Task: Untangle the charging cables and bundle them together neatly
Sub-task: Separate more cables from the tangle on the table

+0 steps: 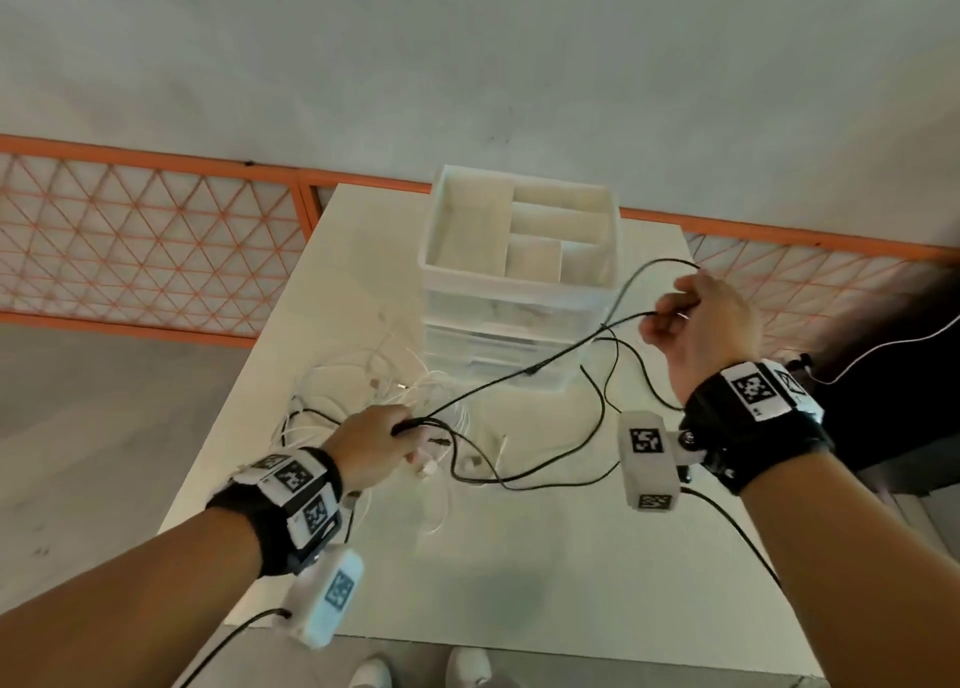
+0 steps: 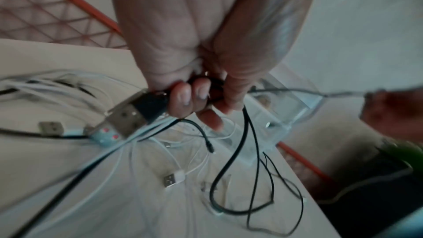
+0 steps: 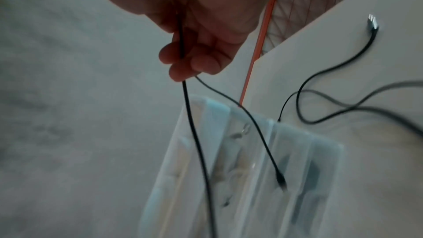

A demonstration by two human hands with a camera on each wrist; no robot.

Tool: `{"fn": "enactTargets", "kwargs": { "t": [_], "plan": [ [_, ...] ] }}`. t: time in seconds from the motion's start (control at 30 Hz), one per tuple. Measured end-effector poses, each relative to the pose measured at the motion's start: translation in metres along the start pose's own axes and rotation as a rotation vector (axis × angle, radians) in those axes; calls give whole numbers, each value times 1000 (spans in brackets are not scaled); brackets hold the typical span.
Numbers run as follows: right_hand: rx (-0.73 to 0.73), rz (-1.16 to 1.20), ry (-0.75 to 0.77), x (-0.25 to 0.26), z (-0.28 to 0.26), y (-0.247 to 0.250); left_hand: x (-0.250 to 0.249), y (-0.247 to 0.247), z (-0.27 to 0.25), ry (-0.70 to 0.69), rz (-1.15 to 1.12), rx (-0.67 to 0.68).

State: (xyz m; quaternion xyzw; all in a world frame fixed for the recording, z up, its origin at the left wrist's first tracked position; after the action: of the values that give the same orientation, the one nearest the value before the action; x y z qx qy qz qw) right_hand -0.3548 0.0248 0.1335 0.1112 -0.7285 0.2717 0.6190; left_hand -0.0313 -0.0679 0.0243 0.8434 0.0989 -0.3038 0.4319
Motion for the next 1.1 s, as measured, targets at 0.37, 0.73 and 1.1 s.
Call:
{"fn": "enactTargets", "kwargs": {
  "t": [0.37, 0.73, 1.1],
  "plan": [
    [101, -563, -113, -49, 34, 33, -60, 68, -25, -41, -760, -1],
    [767, -1081, 402, -40, -62, -80, -90, 52, -29, -209, -462, 77],
    [603, -147, -38, -50, -71, -102, -51, 19, -27, -171, -200, 185]
  ]
}}
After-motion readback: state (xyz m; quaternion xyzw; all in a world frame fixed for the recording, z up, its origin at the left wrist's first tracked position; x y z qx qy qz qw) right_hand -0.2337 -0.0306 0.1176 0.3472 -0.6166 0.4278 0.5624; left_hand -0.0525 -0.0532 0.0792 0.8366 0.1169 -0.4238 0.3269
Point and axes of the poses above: each hand's wrist, its own z-axis towards the middle knuckle, its own y-axis out of the back of the hand, x = y × z, the point moved 8 cm from there along z, towards the middle knuckle, and after that the axes turned 8 degrees about y, right-handed, at the moved point
